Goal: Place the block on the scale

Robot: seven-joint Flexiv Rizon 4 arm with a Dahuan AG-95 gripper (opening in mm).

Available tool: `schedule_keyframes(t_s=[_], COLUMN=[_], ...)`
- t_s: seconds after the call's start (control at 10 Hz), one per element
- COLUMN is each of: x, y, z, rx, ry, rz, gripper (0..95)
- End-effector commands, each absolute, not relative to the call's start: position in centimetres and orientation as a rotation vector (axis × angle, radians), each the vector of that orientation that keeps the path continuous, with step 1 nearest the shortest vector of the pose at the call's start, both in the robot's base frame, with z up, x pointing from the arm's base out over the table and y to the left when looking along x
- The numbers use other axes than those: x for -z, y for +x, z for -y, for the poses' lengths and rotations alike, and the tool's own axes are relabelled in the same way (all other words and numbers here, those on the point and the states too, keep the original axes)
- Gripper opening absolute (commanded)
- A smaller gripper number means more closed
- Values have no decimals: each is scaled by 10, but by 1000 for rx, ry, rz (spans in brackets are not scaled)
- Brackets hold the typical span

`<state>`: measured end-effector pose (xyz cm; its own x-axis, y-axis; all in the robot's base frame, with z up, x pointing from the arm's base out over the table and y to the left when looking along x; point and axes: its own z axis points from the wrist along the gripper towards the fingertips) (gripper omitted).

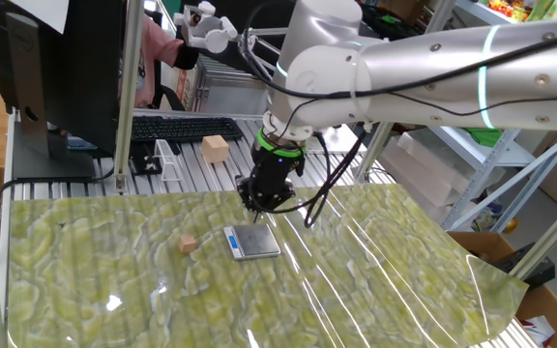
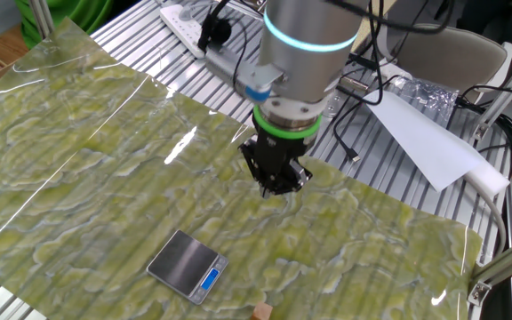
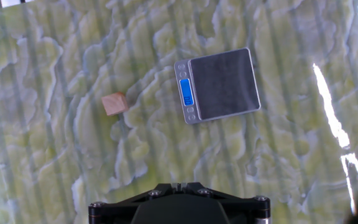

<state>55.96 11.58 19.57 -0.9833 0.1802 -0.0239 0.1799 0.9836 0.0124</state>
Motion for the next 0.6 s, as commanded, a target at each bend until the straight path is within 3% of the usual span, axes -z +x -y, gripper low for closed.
schedule_keyframes(t_s=[0.1,0.6], x=[-197,-196], y=[558,558], z=[-114,-114], rx=[-15,-2], ry=[270,255], rz=[-3102,-3114], gripper=[0,0])
